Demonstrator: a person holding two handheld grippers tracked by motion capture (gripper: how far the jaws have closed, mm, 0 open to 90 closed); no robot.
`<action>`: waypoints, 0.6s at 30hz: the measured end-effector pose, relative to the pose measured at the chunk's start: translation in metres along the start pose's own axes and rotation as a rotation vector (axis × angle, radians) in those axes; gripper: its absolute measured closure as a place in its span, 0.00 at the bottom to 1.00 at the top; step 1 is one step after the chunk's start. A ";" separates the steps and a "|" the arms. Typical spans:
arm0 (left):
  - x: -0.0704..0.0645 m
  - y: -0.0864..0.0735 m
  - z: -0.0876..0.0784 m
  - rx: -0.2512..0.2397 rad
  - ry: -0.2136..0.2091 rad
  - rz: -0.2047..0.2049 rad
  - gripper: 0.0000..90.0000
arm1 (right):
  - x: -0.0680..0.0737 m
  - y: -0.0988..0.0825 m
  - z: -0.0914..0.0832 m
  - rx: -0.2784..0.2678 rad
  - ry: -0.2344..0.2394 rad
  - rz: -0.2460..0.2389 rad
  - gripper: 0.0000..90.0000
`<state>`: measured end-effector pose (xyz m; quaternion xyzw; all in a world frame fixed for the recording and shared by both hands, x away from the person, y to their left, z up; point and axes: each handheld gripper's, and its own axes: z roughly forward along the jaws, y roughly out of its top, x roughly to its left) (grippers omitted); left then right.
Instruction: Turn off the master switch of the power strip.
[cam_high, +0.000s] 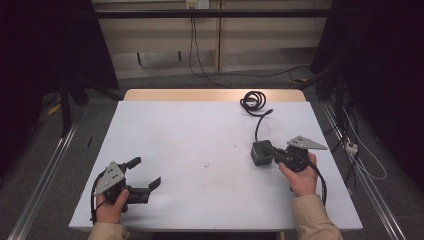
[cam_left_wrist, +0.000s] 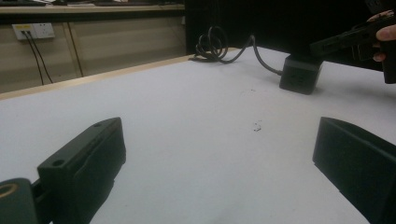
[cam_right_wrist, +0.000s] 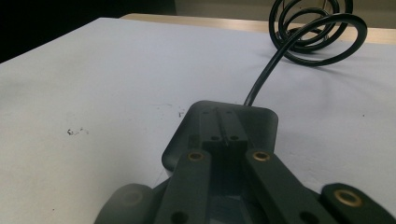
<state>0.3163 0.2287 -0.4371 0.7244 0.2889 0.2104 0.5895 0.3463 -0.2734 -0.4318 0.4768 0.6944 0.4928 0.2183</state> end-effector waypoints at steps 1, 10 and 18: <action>0.000 0.000 0.000 0.000 -0.001 0.000 0.03 | 0.000 0.000 0.000 -0.004 0.002 0.004 1.00; 0.000 0.000 0.000 0.002 -0.003 0.006 0.02 | 0.001 0.003 -0.004 -0.036 0.005 0.038 0.87; -0.001 0.001 0.001 -0.003 -0.002 0.006 0.02 | 0.002 0.003 -0.005 -0.049 0.000 0.032 0.71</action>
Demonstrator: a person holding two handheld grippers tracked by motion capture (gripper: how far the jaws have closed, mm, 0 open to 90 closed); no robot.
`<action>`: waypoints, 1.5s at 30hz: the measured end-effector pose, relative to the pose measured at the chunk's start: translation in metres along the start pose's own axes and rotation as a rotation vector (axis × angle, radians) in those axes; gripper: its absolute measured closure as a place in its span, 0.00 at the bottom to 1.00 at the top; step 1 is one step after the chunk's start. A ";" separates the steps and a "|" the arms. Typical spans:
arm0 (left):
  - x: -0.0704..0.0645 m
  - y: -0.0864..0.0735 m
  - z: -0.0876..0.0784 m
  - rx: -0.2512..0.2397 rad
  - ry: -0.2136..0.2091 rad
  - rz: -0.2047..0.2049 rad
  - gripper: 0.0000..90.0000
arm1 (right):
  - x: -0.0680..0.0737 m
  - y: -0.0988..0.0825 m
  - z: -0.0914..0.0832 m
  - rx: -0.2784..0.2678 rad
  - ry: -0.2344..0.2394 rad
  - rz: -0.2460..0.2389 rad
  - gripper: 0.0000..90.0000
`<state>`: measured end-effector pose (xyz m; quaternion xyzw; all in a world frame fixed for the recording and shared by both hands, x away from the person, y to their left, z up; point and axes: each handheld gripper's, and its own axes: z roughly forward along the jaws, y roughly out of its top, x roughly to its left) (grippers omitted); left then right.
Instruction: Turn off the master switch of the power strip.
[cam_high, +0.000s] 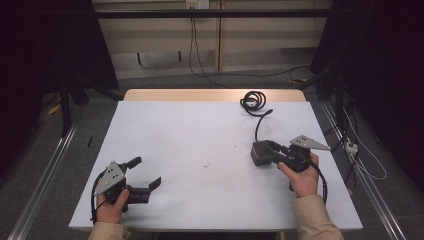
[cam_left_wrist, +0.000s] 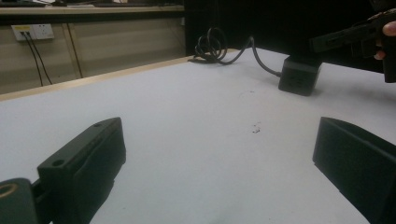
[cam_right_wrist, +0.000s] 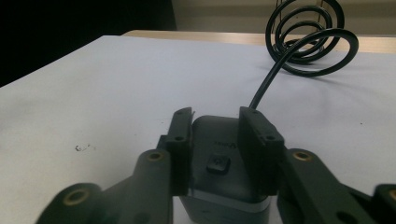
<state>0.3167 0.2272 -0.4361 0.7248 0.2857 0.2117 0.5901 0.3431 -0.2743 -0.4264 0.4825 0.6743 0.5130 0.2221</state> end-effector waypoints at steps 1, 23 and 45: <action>0.000 0.000 0.000 0.002 -0.001 0.001 0.03 | 0.001 0.000 -0.001 -0.005 0.002 -0.001 0.68; 0.001 0.000 -0.002 -0.006 0.003 -0.013 0.02 | 0.018 -0.008 -0.018 -0.014 0.087 -0.043 0.33; 0.001 0.000 -0.002 -0.006 0.004 -0.010 0.03 | 0.014 -0.025 -0.035 0.025 0.112 -0.106 0.22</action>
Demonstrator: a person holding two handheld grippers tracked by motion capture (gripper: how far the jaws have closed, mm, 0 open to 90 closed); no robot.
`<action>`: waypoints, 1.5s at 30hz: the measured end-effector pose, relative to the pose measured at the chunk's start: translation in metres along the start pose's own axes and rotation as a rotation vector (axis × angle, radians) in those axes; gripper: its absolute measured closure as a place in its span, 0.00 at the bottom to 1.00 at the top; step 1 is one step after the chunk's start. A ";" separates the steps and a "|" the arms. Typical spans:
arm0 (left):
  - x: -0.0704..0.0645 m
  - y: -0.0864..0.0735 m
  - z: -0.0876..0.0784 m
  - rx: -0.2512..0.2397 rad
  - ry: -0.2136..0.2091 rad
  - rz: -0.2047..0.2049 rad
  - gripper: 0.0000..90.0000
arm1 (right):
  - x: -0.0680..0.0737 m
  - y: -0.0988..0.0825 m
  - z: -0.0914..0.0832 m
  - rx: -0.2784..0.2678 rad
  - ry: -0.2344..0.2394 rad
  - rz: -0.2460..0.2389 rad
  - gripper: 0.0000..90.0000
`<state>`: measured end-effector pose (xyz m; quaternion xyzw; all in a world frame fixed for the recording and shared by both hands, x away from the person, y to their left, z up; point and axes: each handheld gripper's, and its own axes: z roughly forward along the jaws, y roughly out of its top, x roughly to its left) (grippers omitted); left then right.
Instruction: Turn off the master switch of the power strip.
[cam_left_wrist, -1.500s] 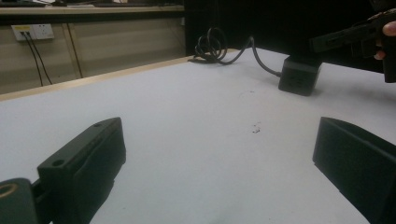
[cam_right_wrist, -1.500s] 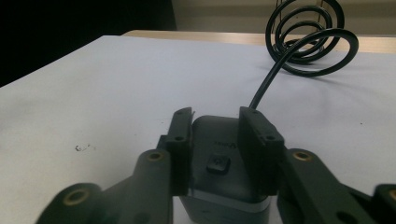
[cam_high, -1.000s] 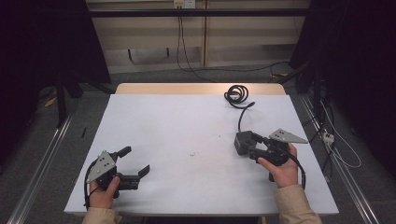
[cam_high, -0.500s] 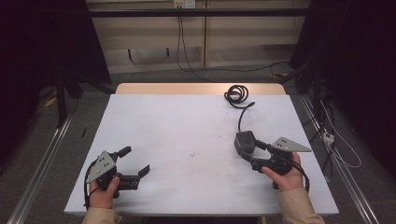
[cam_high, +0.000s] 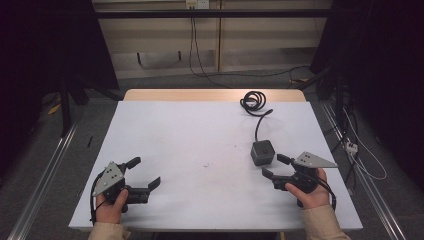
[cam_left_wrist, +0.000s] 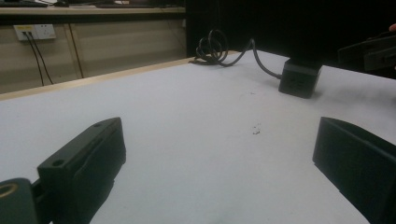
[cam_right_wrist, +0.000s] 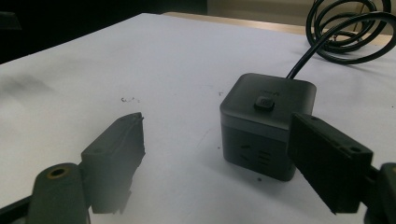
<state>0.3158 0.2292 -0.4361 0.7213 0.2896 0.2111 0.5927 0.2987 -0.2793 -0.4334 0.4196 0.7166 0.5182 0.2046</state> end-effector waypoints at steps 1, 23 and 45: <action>0.000 0.000 0.000 0.000 0.000 0.000 0.02 | 0.000 -0.001 -0.001 0.002 0.003 0.000 0.21; 0.000 0.000 0.000 0.000 0.003 -0.001 0.02 | -0.002 -0.014 -0.012 0.056 -0.004 -0.027 0.19; 0.000 0.000 0.000 0.001 0.004 -0.004 0.02 | -0.007 -0.022 -0.019 0.080 -0.013 -0.031 0.19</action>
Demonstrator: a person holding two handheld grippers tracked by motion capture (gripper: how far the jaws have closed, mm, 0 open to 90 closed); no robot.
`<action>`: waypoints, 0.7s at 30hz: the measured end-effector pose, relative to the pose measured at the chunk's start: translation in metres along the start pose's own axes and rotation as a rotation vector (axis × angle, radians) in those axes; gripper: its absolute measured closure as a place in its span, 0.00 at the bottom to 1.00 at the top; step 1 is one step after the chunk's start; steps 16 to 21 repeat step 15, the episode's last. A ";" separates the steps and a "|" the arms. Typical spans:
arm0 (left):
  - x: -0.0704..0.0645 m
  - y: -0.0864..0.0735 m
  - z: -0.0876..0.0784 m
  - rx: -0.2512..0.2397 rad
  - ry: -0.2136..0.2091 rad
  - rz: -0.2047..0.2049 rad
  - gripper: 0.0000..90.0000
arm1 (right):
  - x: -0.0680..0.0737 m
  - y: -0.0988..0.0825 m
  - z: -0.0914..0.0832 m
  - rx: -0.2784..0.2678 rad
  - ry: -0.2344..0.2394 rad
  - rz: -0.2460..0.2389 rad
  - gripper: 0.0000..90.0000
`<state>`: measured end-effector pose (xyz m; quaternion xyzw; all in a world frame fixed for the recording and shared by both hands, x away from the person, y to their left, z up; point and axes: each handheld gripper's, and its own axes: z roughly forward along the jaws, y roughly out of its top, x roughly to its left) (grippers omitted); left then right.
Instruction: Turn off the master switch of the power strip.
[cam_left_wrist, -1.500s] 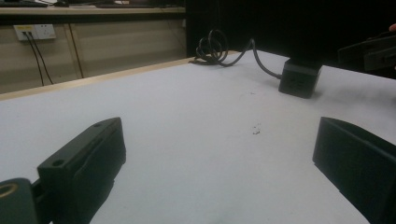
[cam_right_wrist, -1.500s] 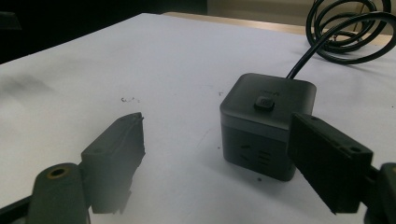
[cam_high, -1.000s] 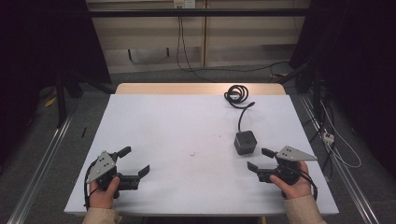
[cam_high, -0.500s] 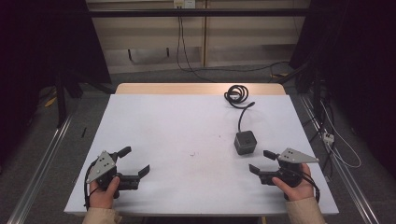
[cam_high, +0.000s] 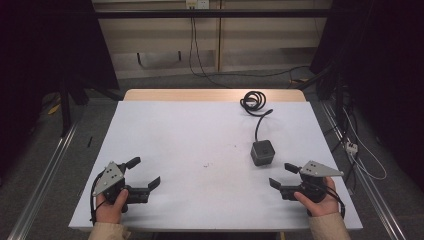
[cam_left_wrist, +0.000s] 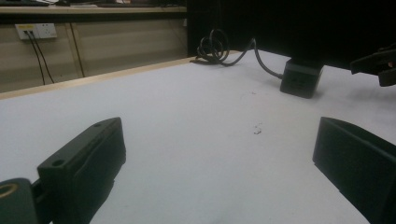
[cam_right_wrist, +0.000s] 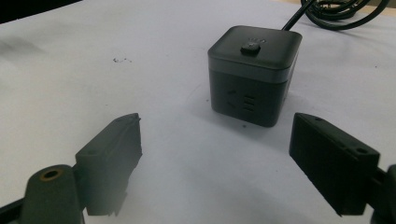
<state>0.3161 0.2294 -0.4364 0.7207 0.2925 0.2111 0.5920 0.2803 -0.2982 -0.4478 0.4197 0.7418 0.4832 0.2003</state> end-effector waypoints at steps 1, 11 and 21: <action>0.000 0.000 0.000 0.000 0.000 0.000 0.02 | 0.000 0.000 0.000 0.000 -0.001 0.004 0.19; 0.000 0.000 0.001 -0.002 0.002 -0.008 0.03 | -0.004 -0.002 -0.001 0.007 -0.005 0.005 0.18; 0.000 0.000 0.001 -0.001 0.002 -0.007 0.03 | -0.003 -0.003 0.001 0.019 -0.005 0.003 0.18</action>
